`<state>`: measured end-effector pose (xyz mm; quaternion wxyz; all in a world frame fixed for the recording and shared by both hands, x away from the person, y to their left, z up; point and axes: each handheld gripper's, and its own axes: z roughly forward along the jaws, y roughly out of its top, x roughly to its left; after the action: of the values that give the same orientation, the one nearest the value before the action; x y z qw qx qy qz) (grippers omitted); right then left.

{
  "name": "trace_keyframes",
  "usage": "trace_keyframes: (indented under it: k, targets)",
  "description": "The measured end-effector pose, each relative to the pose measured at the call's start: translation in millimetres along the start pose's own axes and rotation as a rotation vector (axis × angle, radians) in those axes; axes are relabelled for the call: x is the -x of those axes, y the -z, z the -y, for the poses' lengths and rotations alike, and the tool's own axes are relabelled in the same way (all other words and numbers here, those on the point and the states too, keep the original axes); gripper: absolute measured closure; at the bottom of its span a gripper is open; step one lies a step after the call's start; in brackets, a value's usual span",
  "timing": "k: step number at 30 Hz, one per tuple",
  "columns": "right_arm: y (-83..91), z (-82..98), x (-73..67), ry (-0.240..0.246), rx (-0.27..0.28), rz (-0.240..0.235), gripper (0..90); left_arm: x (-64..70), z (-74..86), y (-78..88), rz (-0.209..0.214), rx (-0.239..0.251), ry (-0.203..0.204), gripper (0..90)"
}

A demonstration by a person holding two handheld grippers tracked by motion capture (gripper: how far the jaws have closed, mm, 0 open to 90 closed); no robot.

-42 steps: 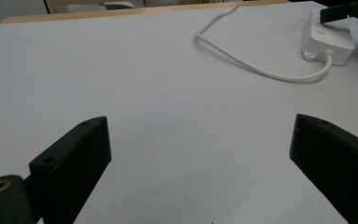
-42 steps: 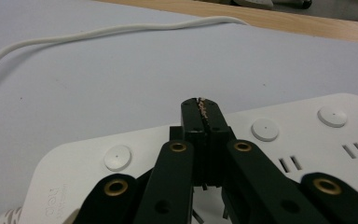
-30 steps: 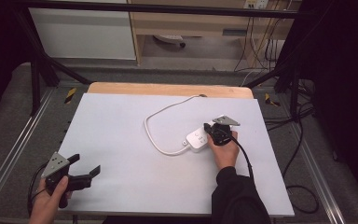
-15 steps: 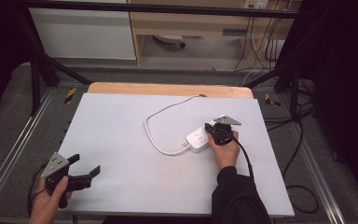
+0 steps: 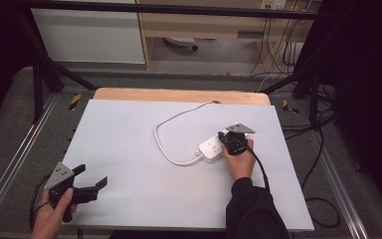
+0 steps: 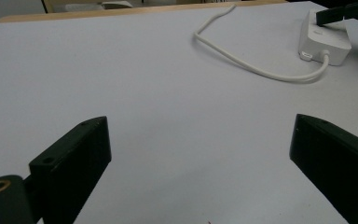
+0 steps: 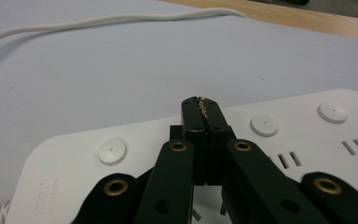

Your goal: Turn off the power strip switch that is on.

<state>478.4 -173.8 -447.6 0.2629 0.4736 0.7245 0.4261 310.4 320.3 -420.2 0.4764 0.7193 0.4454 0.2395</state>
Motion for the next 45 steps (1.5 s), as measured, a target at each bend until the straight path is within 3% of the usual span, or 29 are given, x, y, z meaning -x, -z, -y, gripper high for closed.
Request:
trace_keyframes:
  k: [45]
  targets:
    - [-0.7, 0.9, -5.3, 0.017, -0.003, 0.03, 90.0, -0.8, -0.6, 2.0, 0.002, 0.008, 0.005, 5.0]
